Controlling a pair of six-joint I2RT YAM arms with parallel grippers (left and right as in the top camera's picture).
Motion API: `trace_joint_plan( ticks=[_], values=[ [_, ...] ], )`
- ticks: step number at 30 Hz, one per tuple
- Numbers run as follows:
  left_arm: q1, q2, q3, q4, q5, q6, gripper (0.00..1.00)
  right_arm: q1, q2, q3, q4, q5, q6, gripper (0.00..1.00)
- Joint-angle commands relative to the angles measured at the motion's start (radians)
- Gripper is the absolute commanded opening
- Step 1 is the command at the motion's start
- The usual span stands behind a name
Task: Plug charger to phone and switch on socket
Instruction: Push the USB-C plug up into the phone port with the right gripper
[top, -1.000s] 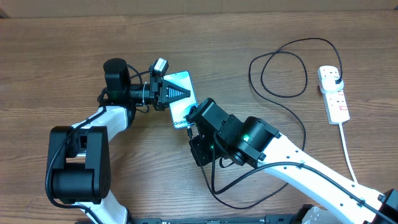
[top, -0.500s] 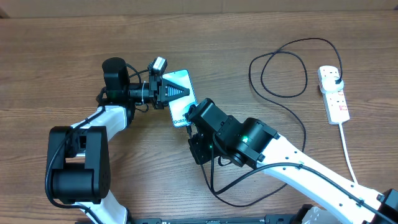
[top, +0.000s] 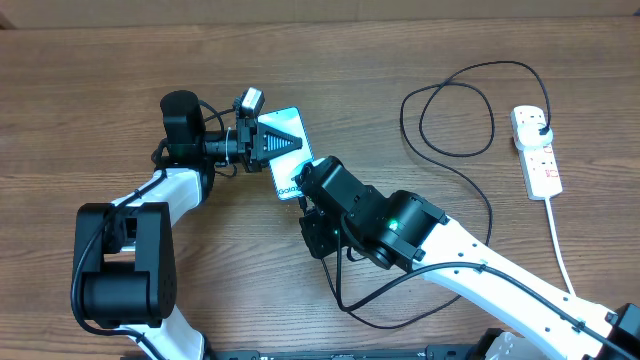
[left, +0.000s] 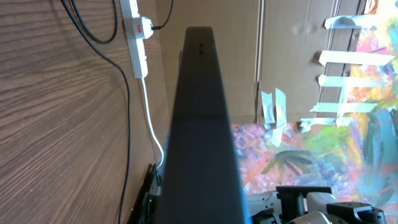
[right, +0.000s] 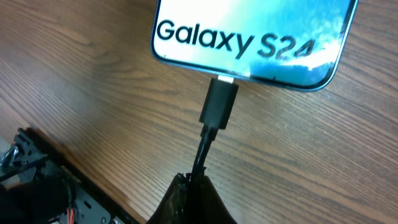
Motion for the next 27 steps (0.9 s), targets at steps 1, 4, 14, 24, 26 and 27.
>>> trace_joint_plan(
  ticks=[1,4,14,24,26,27],
  values=[
    [-0.014,-0.004,0.014,0.004,0.064,0.022,0.04,-0.007,0.001,0.003,0.037,0.054,0.000,0.08],
    [-0.014,-0.004,0.014,0.005,0.064,0.023,0.04,-0.007,0.001,0.003,0.028,0.054,0.000,0.17],
    [-0.014,-0.004,0.014,0.005,0.064,0.027,0.04,-0.007,0.001,0.003,0.013,0.032,0.001,1.00],
    [-0.014,-0.004,0.014,0.005,0.064,0.027,0.04,-0.007,0.019,0.003,0.012,-0.011,0.021,0.76],
    [-0.014,-0.004,0.014,0.005,0.064,0.027,0.04,-0.007,0.020,0.003,0.011,-0.018,0.045,0.70],
    [-0.014,-0.004,0.014,0.005,0.064,0.027,0.04,-0.007,0.020,0.003,0.011,-0.019,0.054,0.66]
  ],
)
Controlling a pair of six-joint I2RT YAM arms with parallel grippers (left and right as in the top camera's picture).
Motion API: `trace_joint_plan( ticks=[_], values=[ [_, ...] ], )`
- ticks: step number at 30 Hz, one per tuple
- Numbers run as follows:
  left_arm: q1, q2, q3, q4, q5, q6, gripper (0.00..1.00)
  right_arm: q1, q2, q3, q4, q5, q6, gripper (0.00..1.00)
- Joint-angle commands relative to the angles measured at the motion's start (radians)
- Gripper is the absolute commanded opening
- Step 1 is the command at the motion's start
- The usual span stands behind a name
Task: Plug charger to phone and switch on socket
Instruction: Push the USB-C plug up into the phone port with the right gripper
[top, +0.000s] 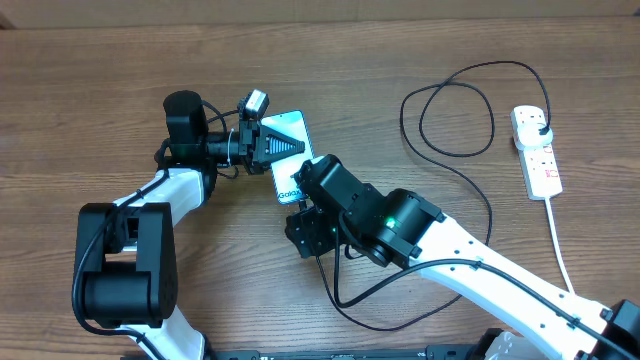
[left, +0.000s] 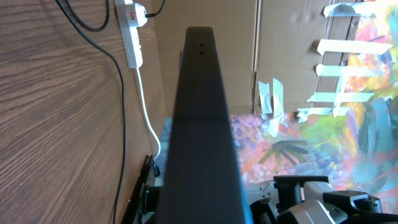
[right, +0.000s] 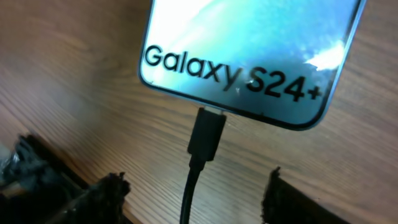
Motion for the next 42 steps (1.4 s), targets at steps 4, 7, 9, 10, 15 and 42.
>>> trace_joint_plan(
  ticks=[4,7,9,10,15,42],
  values=[
    [-0.007,-0.004,0.014,0.007,0.029,0.045,0.04,-0.003,0.005,0.003,0.000,-0.015,0.037,0.55],
    [-0.007,-0.004,0.014,0.007,0.029,0.045,0.04,-0.003,0.005,0.003,-0.001,-0.015,0.037,0.47],
    [-0.007,-0.004,0.014,0.007,0.029,0.045,0.04,-0.003,0.005,0.003,0.000,-0.015,0.037,0.40],
    [-0.007,-0.004,0.014,0.007,0.029,0.045,0.04,-0.003,0.005,0.003,-0.001,-0.015,0.037,0.38],
    [-0.007,-0.004,0.014,0.007,0.029,0.045,0.04,-0.003,0.005,0.003,0.000,-0.016,0.038,0.33],
    [-0.007,-0.004,0.014,0.007,0.029,0.044,0.04,-0.003,0.010,0.003,0.041,0.035,0.086,0.12]
  ],
)
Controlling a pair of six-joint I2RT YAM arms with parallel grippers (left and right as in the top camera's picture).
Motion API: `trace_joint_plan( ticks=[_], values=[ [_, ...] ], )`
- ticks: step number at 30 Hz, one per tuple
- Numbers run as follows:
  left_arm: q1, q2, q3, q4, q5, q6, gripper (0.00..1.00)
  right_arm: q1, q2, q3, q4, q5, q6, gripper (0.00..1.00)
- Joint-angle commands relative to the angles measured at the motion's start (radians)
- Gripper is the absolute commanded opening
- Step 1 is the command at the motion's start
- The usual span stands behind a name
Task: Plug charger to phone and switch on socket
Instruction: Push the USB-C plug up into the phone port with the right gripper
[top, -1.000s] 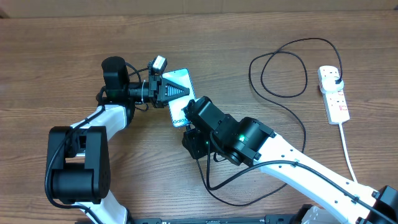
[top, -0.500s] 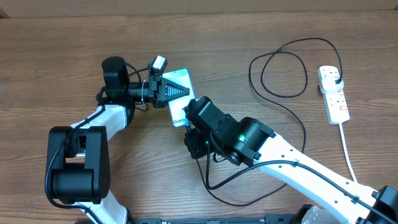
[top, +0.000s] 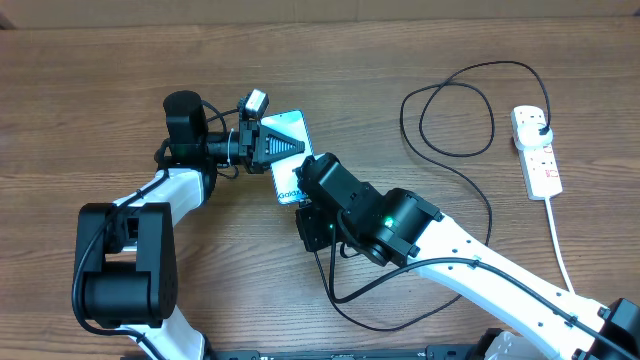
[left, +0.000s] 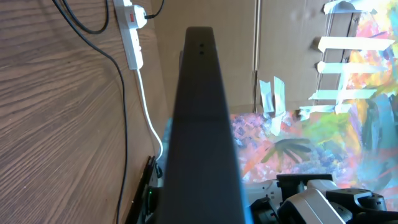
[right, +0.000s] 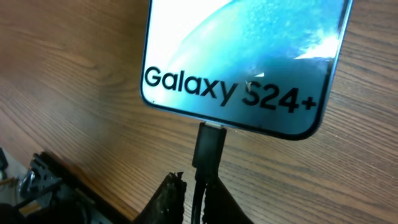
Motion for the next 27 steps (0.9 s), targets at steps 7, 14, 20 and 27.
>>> trace_joint_plan(
  ticks=[7,14,20,27],
  values=[
    [-0.007,-0.004,0.014,0.007,0.029,0.022,0.04,-0.003,0.011,0.003,0.008,0.025,0.003,0.09],
    [-0.007,-0.004,0.014,0.006,0.029,0.022,0.04,-0.003,0.043,0.003,0.008,0.025,0.003,0.06],
    [-0.007,-0.004,0.014,0.007,0.029,0.022,0.04,-0.003,0.044,0.003,0.019,0.025,0.003,0.08],
    [-0.007,-0.004,0.014,0.007,0.029,0.022,0.04,-0.003,0.044,0.003,0.019,-0.003,0.004,0.28]
  ],
)
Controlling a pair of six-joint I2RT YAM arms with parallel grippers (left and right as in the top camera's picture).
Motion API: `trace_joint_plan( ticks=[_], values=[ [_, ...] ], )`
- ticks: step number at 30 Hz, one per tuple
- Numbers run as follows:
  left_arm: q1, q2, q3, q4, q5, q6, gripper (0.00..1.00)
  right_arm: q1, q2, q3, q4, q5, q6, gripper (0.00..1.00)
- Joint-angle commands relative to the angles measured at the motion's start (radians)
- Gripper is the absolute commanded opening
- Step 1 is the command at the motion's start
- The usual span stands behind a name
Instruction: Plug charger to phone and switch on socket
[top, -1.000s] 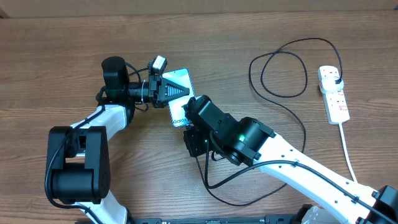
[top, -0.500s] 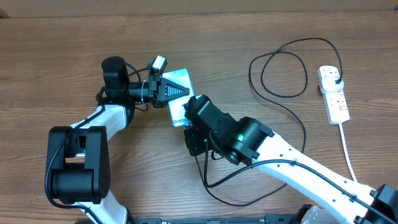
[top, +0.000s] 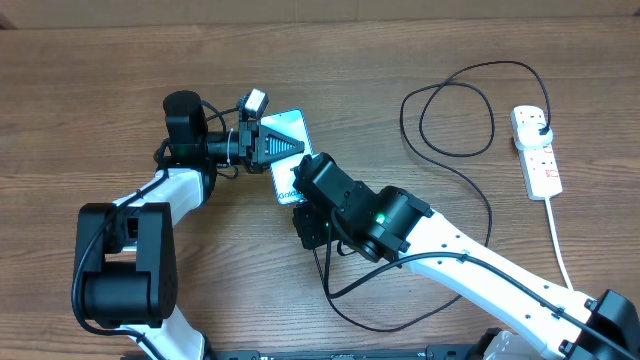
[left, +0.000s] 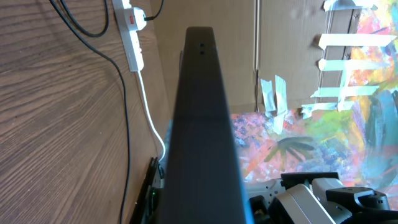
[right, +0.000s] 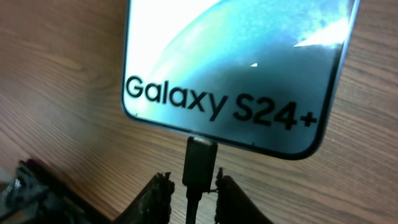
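The phone (top: 290, 122), its lit screen reading "Galaxy S24+" (right: 236, 68), lies left of centre on the table. My left gripper (top: 272, 143) is shut on it; one dark finger (left: 202, 124) fills the left wrist view. The black charger plug (right: 199, 163) sits in the phone's bottom edge. My right gripper (right: 193, 180) straddles the plug, fingers slightly apart from it, a gap showing on the left. The white power strip (top: 536, 150) lies at the far right with the charger's adapter in it and a red switch (left: 130, 20).
The black charger cable (top: 450, 95) loops across the right half of the wooden table (top: 100, 60) and runs under my right arm. The strip's white lead (top: 560, 250) trails toward the front right edge. Cardboard and a painted wall stand beyond the table.
My right gripper has come closer to the phone. Its fingers, then nearly shut round the cable below the plug, now stand wider on either side of the plug itself. The left gripper holds still.
My right gripper was first shut on the cable just behind the plug, which was at the phone's port. Then it stood wide open and the plug stayed in the phone. It then narrowed round the cable, and now flanks the plug. The left gripper held the phone throughout.
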Motion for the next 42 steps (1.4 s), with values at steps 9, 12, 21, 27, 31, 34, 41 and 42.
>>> trace_joint_plan(
  ticks=[9,12,21,27,31,34,41,42],
  values=[
    [-0.007,-0.004,0.014,0.006,0.029,-0.001,0.04,-0.004,0.008,0.003,0.014,-0.021,0.002,0.11],
    [-0.007,-0.004,0.014,0.006,0.029,-0.005,0.04,-0.004,0.008,0.003,0.014,-0.006,0.002,0.04],
    [-0.024,-0.004,0.014,0.006,0.029,-0.005,0.04,-0.005,0.008,0.003,0.072,0.019,0.001,0.04],
    [-0.041,-0.004,0.009,0.006,0.030,-0.004,0.04,-0.014,0.008,0.019,0.095,0.021,-0.012,0.04],
    [-0.041,-0.005,-0.006,0.006,0.030,-0.014,0.04,-0.048,0.008,0.077,0.087,0.023,-0.030,0.04],
    [-0.042,-0.006,-0.007,0.006,0.030,-0.016,0.04,-0.067,0.008,0.102,0.085,0.002,-0.030,0.04],
    [-0.041,-0.006,-0.007,0.007,0.029,-0.049,0.04,-0.064,0.008,0.102,0.074,-0.036,-0.029,0.19],
    [-0.041,-0.006,-0.007,0.007,0.028,-0.058,0.04,-0.064,0.008,0.102,0.071,-0.047,-0.029,0.22]
  ],
)
